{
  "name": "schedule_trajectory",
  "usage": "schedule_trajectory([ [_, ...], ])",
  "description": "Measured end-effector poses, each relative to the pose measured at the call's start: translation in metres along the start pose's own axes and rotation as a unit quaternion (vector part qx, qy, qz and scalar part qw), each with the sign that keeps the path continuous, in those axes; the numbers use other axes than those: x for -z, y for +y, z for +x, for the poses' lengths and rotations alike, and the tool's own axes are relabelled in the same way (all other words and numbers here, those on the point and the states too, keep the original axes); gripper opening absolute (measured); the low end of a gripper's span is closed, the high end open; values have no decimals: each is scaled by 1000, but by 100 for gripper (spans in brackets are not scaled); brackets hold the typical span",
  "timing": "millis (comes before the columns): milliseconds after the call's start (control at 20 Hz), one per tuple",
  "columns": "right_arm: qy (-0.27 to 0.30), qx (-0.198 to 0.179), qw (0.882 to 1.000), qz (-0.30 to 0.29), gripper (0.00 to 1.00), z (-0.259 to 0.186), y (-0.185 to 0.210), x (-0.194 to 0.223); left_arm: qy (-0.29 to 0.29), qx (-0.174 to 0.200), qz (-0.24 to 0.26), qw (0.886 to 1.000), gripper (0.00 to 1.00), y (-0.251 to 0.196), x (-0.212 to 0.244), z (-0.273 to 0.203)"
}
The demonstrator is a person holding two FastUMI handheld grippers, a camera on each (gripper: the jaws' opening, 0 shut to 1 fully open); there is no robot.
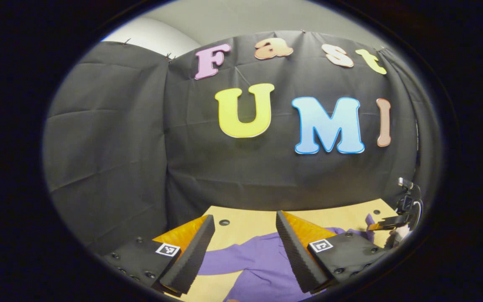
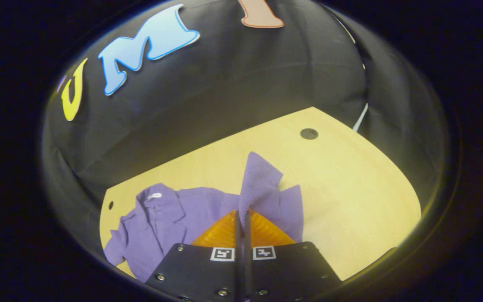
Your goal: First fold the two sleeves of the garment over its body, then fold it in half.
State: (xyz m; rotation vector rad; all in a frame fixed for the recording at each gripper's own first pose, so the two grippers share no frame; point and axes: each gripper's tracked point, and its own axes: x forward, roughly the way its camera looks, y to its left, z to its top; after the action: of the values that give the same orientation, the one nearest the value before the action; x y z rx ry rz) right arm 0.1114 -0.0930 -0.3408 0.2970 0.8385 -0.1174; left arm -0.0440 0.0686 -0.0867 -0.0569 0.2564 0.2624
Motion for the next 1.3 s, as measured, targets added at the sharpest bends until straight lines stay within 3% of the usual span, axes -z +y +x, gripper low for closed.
schedule_trajectory([
  [300, 7, -73, 997, -22, 2, -7, 105, 21, 3, -19, -10, 1000, 100, 44, 6, -1],
  [800, 63, -180, 978, -79, 1, -17, 264, 108, 19, -54, -15, 998, 100, 125, 31, 2],
  [1050, 97, -193, 970, -109, 1, -12, 292, 151, 41, -81, -14, 996, 100, 175, 62, 5],
  [1100, 106, -192, 969, -115, 1, -11, 294, 159, 46, -85, -16, 995, 96, 184, 69, 7],
  [1300, 129, -173, 965, -146, 2, -4, 299, 188, 67, -98, -27, 993, 100, 215, 98, 15],
])
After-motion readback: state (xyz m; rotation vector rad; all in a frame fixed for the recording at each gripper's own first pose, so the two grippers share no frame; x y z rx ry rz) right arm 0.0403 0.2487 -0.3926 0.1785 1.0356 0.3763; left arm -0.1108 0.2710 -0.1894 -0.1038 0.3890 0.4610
